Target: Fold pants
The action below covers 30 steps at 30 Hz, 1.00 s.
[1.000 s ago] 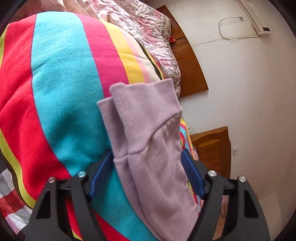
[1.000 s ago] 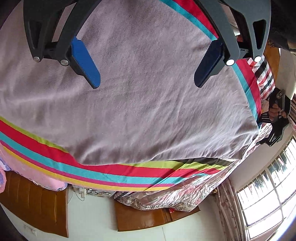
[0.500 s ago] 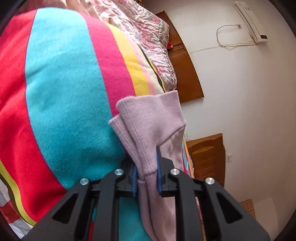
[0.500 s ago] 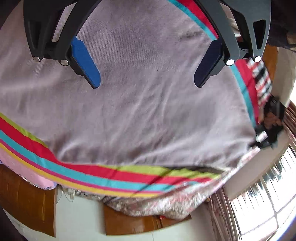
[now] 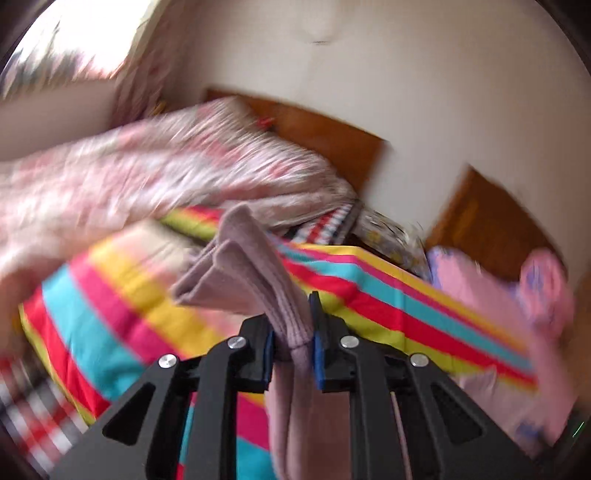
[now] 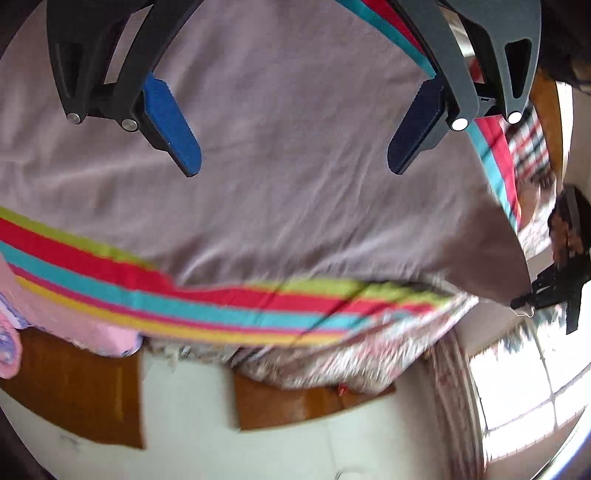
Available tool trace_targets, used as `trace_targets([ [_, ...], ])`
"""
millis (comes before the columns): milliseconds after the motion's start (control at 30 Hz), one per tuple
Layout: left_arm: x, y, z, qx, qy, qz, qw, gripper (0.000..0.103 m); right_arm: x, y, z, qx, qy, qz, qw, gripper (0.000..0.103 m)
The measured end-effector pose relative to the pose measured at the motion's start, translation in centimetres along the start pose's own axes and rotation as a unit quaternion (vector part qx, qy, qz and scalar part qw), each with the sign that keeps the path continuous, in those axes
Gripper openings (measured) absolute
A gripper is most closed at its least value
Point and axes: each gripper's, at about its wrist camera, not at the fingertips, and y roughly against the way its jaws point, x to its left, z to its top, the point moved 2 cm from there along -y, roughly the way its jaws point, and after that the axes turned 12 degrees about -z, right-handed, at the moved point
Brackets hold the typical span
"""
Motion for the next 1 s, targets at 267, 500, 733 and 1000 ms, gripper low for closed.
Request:
trace_targets([
  [267,-26.5,-5.3,-15.5,0.174,-0.351,-0.194,0.8991,0.042,-9.0,6.4,0.7,-0.084,-0.118,-0.065,0.987,0.099],
  [500,-25.8,-4.2,-20.3,0.208,-0.357,-0.264,0.8713,0.066,-11.3,5.6,-1.9,-0.032,-0.164,-0.038,0.985,0.099],
  [733,-13.5,-2.4,-13.3,0.135,-0.218,-0.122,0.9589,0.085,-3.7,0.3,-2.6,0.070,-0.144,0.114,0.980,0.094],
  [1000,-6.8,-1.9,-15.4,0.154,-0.155,-0.086,0.9719,0.086,2.1,-3.1,-3.7,0.175,-0.102,0.137,0.970,0.082],
])
